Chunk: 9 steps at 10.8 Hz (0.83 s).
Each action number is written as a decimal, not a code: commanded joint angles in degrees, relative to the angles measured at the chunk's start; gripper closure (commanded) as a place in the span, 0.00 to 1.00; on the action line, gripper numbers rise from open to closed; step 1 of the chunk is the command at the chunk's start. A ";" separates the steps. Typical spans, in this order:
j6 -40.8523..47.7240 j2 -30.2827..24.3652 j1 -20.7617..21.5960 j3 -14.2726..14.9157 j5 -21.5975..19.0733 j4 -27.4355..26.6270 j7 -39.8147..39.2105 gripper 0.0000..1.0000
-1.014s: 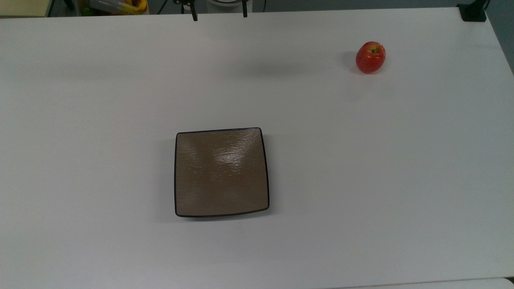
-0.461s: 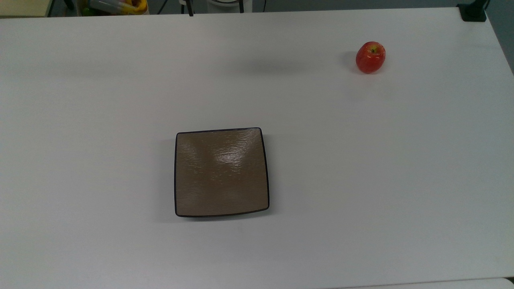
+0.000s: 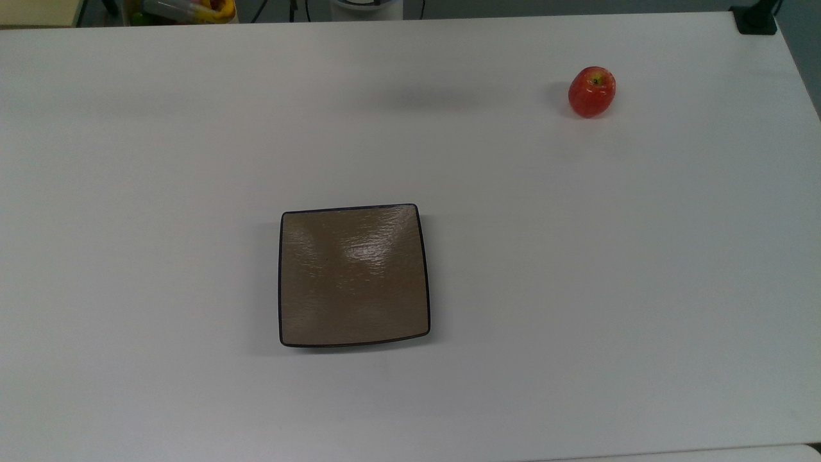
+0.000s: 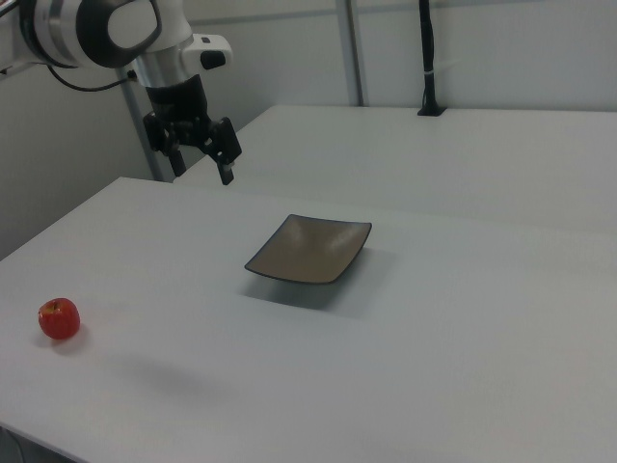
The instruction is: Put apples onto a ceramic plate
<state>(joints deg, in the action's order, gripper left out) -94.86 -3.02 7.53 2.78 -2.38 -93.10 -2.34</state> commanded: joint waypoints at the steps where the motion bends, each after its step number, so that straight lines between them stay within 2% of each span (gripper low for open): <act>1: 2.22 -5.75 4.41 0.65 0.45 -3.31 -0.03 0.00; 2: 2.83 -8.03 5.65 0.56 0.28 -4.37 0.67 0.00; 5: 5.91 -10.25 13.02 -0.05 -0.34 -4.55 5.67 0.00; 6: 6.61 -10.16 13.91 -2.32 -0.86 -4.64 7.16 0.00; 9: 5.57 -9.81 13.57 -12.06 -4.46 -7.44 12.45 0.00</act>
<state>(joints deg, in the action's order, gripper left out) -88.65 -12.22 21.32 -3.44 -4.51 -97.24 7.09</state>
